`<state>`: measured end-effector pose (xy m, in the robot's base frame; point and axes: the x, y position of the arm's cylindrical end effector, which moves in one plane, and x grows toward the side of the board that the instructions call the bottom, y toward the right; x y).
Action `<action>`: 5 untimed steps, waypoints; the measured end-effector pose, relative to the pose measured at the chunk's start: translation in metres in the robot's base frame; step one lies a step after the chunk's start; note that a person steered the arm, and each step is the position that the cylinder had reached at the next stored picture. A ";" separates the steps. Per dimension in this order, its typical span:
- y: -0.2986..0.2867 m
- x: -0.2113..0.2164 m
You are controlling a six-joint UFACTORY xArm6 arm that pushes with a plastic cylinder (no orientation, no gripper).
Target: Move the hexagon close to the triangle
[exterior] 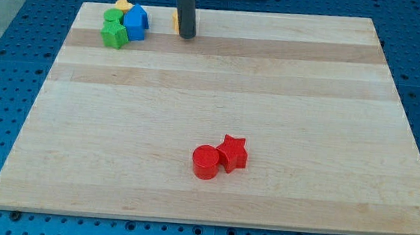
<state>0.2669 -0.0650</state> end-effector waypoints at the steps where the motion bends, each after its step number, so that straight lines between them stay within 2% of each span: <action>1: 0.024 -0.011; 2: 0.027 -0.026; 5: -0.015 -0.026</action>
<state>0.2414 -0.0798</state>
